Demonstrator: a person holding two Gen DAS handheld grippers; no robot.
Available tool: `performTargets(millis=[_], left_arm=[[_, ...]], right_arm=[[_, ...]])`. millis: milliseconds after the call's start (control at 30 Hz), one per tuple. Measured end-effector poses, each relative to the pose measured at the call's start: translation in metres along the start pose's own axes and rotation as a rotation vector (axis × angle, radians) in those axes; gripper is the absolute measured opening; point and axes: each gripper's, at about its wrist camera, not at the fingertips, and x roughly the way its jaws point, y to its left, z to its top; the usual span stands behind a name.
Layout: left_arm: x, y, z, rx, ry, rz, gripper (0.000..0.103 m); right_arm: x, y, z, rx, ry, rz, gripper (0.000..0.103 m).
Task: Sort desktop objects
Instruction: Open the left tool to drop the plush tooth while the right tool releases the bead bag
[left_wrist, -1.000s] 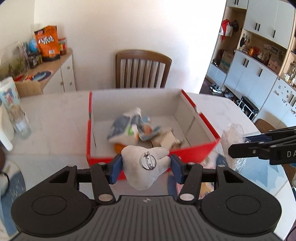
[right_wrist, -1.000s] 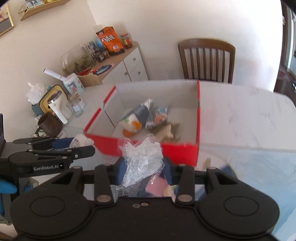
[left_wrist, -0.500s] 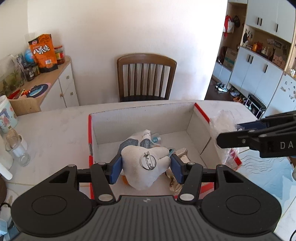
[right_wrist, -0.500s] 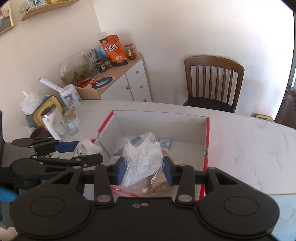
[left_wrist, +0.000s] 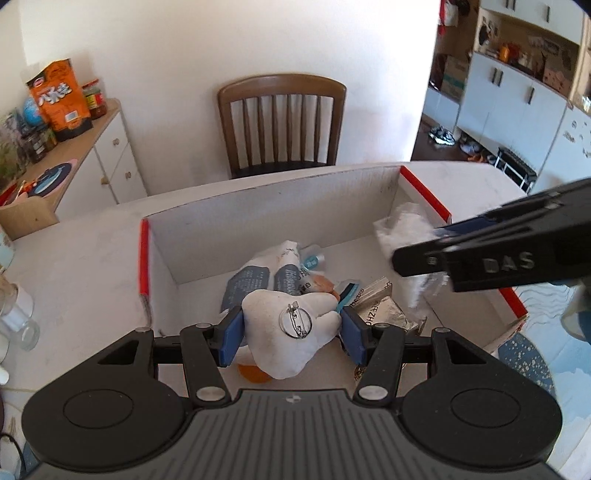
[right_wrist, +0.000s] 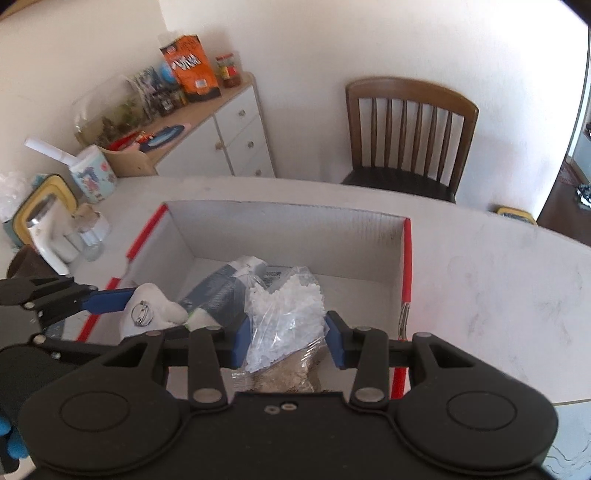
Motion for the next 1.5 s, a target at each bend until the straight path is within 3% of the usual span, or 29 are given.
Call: performTargets(millis=[767, 1067, 1267, 1500], left_arm=[[0.047, -0.016, -0.005, 0.071, 0.128, -0.064, 0.056], [0.052, -0.014, -0.007, 0.052, 0.149, -0.094, 0.057], [0.046, -0.009, -0.01, 0.025, 0.141, -0.083, 0.067], [0.031, -0.009, -0.016, 0.018, 0.114, -0.076, 0.067]], right_arm=[[0.073, 0.008, -0.006, -0.059, 0.173, -0.073, 0.043], [0.071, 0.007, -0.005, -0.047, 0.166, -0.06, 0.046], [0.063, 0.006, -0.004, -0.028, 0.147, -0.043, 0.056], [0.04, 0.011, 0.0, -0.05, 0.102, -0.019, 0.059]])
